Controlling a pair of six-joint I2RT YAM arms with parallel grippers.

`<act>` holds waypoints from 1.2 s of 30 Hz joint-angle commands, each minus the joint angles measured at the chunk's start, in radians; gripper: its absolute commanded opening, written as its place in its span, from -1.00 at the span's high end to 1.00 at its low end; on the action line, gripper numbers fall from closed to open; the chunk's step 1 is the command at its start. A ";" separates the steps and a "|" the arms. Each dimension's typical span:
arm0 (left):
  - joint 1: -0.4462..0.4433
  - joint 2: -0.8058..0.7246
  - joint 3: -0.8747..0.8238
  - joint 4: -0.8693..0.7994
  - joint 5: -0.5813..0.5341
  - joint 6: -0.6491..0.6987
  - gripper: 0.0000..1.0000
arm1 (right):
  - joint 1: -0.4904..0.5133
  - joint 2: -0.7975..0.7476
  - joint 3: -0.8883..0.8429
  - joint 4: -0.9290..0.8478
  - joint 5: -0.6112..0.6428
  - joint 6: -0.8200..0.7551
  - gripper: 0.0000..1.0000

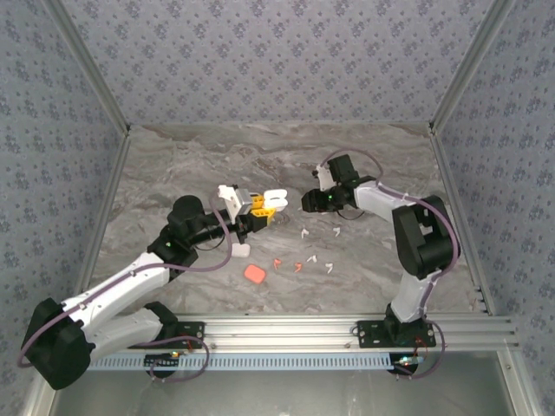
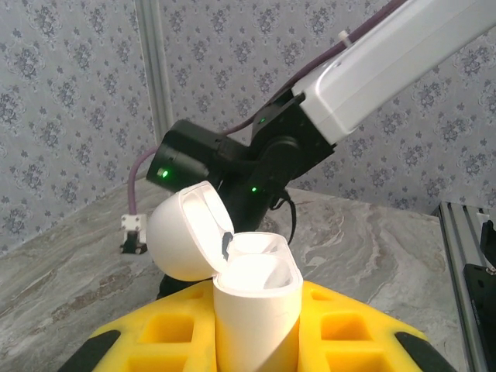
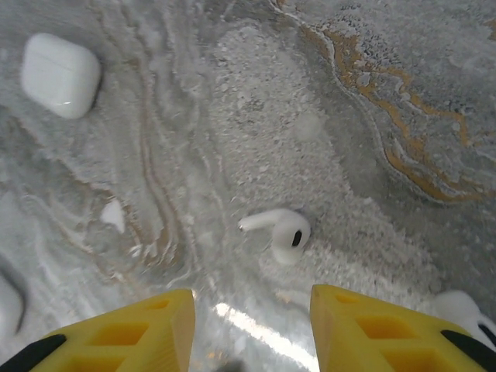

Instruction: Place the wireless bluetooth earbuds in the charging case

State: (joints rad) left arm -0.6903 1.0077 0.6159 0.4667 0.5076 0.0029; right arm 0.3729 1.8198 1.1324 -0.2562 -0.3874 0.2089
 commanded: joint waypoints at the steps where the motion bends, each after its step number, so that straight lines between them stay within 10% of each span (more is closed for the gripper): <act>1: -0.008 -0.026 0.011 -0.006 0.007 -0.003 1.00 | 0.029 0.064 0.094 -0.019 0.094 0.018 0.11; 36: -0.007 -0.030 0.016 -0.042 -0.023 0.004 1.00 | 0.107 0.146 0.135 -0.115 0.278 0.009 0.56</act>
State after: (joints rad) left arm -0.6903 0.9947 0.6159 0.4133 0.4957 0.0032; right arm 0.4683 1.9816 1.2835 -0.3172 -0.1356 0.2199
